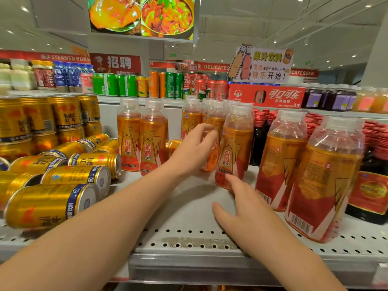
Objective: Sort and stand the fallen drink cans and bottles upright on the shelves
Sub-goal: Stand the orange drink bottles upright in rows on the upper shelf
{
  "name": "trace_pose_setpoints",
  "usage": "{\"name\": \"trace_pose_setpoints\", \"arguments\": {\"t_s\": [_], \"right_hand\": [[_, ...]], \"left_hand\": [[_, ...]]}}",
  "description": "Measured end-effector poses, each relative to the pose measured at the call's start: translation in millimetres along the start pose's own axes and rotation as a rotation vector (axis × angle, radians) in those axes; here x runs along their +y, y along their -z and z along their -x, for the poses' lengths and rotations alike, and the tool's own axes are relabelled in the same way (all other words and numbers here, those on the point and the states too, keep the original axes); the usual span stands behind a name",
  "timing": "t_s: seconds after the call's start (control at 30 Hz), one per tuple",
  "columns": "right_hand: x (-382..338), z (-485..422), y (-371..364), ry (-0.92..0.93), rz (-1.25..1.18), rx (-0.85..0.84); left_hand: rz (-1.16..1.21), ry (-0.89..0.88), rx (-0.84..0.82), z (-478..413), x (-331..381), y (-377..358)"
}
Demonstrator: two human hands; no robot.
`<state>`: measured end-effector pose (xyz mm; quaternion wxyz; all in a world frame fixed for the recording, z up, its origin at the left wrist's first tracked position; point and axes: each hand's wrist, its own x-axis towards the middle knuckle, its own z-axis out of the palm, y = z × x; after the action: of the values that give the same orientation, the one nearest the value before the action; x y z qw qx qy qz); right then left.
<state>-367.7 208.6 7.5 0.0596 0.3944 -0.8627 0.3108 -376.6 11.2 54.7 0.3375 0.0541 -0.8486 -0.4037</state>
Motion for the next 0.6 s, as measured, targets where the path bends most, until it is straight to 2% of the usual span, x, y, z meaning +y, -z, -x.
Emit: {"name": "trace_pose_setpoints", "arguments": {"t_s": [0.1,0.17,0.23,0.4,0.6], "right_hand": [[1.1,-1.4,-2.4,-0.017,0.010,0.034],[2.5,-1.3,-3.8,-0.028,0.010,0.045],[4.1,-1.4,-5.1,-0.036,0.007,0.054],[4.8,0.1,-8.0,-0.015,-0.002,0.076],[5.1,1.2,-8.3,0.002,-0.032,0.063]], "left_hand": [[-0.581,-0.047,-0.067,-5.1,-20.6,2.0],[-0.764,-0.027,-0.153,-6.3,-28.5,0.4],[-0.864,-0.034,-0.196,-6.8,-35.9,-2.4],[-1.073,-0.171,-0.146,-7.8,-40.0,0.6],[-1.045,-0.297,-0.228,-4.3,-30.1,16.6]]}}
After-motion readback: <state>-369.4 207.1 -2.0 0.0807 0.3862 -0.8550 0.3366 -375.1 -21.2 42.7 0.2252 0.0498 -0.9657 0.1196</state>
